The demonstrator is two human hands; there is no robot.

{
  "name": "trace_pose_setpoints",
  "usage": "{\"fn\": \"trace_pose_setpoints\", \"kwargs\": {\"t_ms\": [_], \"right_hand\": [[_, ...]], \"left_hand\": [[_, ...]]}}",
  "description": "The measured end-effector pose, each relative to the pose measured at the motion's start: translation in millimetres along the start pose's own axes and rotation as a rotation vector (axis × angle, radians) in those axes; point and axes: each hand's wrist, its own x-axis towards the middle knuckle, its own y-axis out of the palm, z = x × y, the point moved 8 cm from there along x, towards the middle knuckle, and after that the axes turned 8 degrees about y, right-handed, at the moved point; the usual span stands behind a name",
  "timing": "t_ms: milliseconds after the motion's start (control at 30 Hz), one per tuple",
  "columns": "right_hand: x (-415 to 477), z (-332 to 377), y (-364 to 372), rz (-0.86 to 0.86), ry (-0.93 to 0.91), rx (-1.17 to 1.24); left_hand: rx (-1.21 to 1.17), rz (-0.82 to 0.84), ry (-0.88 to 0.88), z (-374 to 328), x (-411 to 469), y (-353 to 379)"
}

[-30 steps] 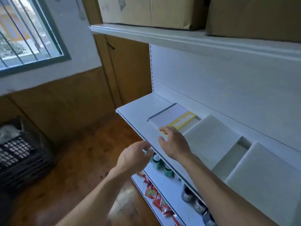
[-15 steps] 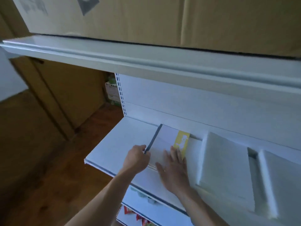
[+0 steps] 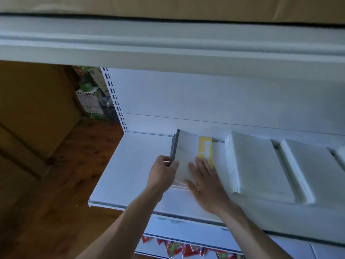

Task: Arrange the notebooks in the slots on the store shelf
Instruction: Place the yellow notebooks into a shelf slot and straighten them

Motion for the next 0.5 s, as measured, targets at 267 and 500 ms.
{"fn": "trace_pose_setpoints", "kwargs": {"t_ms": [267,500], "right_hand": [[-3.6,1.0,-23.8,-0.124,0.004,0.242],[-23.4,-7.5,-86.3,-0.338,0.215,0.9]], "left_hand": [[-0.248,0.113,-0.02,-6.3,3.6,-3.8],[-0.55,0.177,0.195,-42.0,-25.5,-18.1]]}}
